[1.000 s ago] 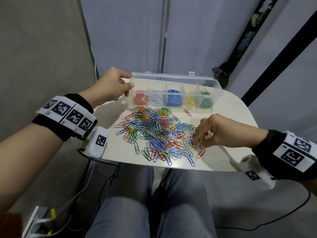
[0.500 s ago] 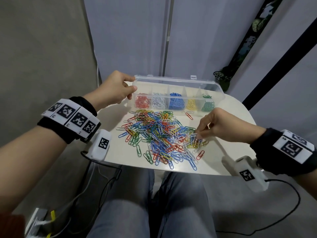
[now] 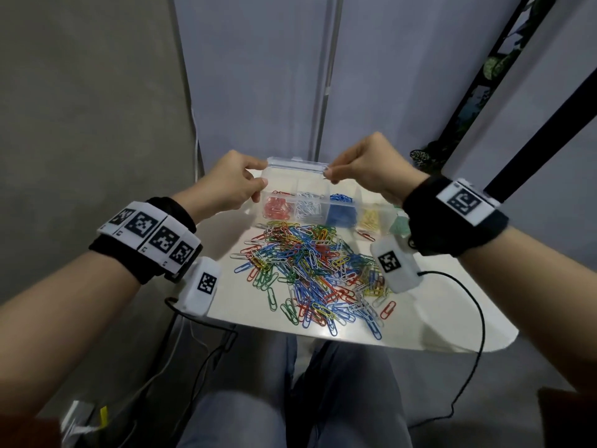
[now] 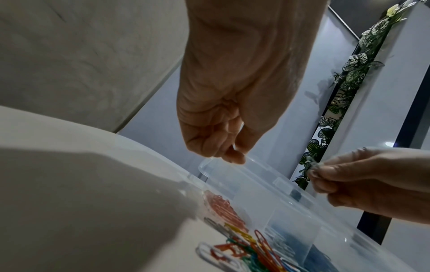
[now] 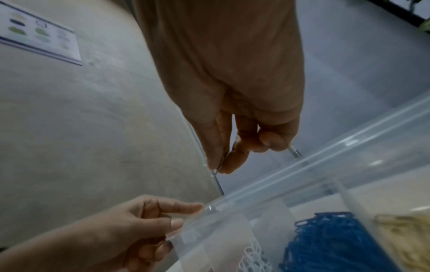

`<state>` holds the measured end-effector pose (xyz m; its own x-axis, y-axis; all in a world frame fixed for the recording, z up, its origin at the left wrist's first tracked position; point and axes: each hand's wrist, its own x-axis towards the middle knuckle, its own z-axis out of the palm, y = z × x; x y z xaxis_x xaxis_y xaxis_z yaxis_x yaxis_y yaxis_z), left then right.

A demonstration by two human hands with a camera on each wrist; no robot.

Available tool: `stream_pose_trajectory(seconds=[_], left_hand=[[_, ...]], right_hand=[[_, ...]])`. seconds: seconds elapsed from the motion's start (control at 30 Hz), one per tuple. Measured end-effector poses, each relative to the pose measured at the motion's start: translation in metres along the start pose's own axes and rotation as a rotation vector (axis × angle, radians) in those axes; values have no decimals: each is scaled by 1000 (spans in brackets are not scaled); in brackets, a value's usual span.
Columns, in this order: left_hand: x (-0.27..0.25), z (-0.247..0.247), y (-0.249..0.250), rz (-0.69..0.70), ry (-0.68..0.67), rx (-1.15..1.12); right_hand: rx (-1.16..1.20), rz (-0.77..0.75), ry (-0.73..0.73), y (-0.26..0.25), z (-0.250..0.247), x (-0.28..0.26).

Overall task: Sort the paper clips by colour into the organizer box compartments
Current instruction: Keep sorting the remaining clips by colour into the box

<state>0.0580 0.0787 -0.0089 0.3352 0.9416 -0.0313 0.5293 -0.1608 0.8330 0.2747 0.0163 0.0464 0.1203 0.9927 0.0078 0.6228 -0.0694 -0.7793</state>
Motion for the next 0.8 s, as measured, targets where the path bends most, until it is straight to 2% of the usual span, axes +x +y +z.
stream_pose_trajectory(seconds=[0.1,0.2,0.3,0.37,0.47,0.63,0.7,0.8], left_hand=[[-1,0,0,-3,-4,-6],[-2,0,0,-7,-9,-15],[-1,-1,-2,-5,-10,-20],[-1,0,-2,-6,-8,-26],[-1,0,-3,-5,-7,-26],[0,1,-5,-13,-8,-33],[0,1,-5,-17,-8,-35],[1,0,-6,-13,-11,-37]], right_hand=[[-89,13,-18,-2,11,8],[-124,-58,-14,-1,9,0],[-171,-138,-155,1,1,-18],[-282,-186,-213,6,3,-30],[-469,-243,-196,19,14,-42],[-646,-302,-284,32,37,-48],[-675,-307,-300,33,43,-46],[-595,-262,-317,35,42,-41]])
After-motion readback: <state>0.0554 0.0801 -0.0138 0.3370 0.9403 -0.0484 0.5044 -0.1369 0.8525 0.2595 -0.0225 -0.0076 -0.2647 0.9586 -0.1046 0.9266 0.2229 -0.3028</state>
